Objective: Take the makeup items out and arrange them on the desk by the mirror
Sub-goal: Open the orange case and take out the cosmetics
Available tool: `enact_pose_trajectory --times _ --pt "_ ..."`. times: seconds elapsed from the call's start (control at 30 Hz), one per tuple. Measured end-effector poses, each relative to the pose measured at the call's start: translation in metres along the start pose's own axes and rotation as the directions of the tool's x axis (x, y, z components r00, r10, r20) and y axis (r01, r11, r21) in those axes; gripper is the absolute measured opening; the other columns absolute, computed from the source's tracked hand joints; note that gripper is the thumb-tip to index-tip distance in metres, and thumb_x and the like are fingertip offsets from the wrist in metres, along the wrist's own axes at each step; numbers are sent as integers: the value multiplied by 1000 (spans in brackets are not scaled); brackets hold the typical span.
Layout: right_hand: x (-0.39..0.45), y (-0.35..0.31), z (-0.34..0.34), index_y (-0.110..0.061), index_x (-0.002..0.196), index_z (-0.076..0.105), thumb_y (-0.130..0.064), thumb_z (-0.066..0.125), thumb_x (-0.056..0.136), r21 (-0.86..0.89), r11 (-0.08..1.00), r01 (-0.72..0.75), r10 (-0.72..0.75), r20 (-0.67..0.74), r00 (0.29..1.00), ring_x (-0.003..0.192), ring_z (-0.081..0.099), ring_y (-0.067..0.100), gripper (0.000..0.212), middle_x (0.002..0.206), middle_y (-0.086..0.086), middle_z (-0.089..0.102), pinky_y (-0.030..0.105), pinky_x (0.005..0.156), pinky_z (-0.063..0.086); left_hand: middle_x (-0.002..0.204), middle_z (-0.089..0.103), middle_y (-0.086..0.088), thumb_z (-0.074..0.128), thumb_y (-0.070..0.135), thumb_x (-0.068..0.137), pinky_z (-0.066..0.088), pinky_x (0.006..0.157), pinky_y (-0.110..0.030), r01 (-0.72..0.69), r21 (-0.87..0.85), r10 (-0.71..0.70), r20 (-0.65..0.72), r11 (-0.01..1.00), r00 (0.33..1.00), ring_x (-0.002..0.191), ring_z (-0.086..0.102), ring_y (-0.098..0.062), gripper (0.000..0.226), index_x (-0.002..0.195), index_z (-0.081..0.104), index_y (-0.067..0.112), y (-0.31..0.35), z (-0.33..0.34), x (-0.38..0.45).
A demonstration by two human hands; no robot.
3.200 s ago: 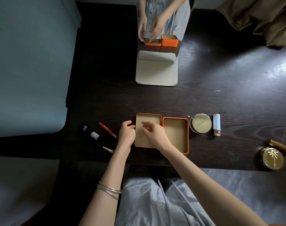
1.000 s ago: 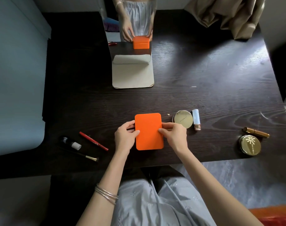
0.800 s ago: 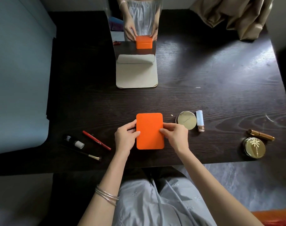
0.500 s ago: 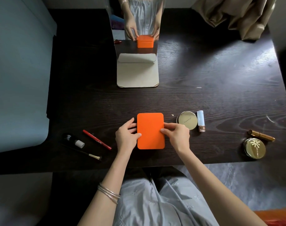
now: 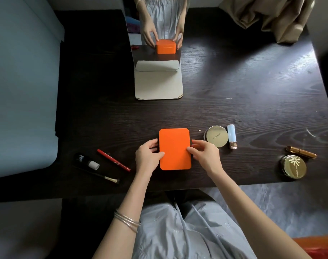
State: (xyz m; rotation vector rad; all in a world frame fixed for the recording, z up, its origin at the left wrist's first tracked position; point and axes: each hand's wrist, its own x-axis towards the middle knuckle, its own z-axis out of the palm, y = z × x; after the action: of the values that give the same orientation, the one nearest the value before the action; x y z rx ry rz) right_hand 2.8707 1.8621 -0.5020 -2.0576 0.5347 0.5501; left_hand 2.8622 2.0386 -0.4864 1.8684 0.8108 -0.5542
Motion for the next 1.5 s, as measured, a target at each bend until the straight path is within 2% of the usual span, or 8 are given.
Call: enact_pose_trajectory --times 0.23,0.43,0.67,0.83,1.07,1.23,1.33,1.5 --pt "-13 6 1 -17 113 68 -11 64 82 133 990 -45 33 93 995 92 67 11 33 99 -2 73 36 89 55 134 55 -9 66 -4 80 48 98 -44 76 -136 -63 92 988 994 115 58 -21 59 134 48 11 0 -4 -7" --pt "-2 -25 -15 -17 113 69 -19 63 75 232 972 30 -49 76 996 87 68 12 39 96 -1 74 34 85 55 134 54 -9 64 -5 80 48 98 -45 -44 -154 61 109 987 992 115 58 -22 61 136 46 10 36 -17 4" --pt "14 -70 -50 -10 112 68 -2 60 83 328 942 71 -68 -19 997 82 66 15 31 97 7 71 18 67 55 115 58 -3 63 -7 80 54 86 -38 -182 -252 223 146 950 964 102 60 -18 55 132 50 5 90 -30 11" --pt "30 -76 -66 -25 100 74 -11 60 76 292 951 102 -96 -34 995 79 71 19 31 94 5 75 32 72 57 123 59 -8 62 -8 78 49 96 -43 -222 -248 264 154 943 952 113 58 -23 52 128 53 3 112 -24 19" --pt "71 -90 -103 -6 112 68 0 57 81 349 934 73 -67 -28 997 92 68 15 33 101 8 71 23 77 57 119 61 -10 56 -10 81 56 74 -24 -194 -258 256 232 946 938 102 61 -19 51 130 51 4 166 5 40" --pt "133 -104 -132 -6 114 67 -3 63 79 241 967 84 -82 -20 996 86 64 17 35 98 7 69 29 76 55 115 61 -8 57 -9 82 52 80 -30 -157 -278 215 193 948 957 100 59 -18 47 127 54 3 209 39 72" --pt "174 -118 -149 -11 114 66 -8 70 75 184 978 102 -104 2 995 95 66 22 40 104 6 70 41 83 56 120 59 -7 55 -5 84 52 83 -32 -137 -293 192 169 946 967 104 57 -19 47 130 52 7 238 60 93" --pt "233 -152 -170 -16 120 58 -7 70 76 154 984 85 -98 79 992 89 66 26 47 105 6 66 31 59 53 114 56 -4 49 -2 87 48 83 -32 -107 -366 153 99 924 983 97 53 -16 45 131 49 6 278 92 126"
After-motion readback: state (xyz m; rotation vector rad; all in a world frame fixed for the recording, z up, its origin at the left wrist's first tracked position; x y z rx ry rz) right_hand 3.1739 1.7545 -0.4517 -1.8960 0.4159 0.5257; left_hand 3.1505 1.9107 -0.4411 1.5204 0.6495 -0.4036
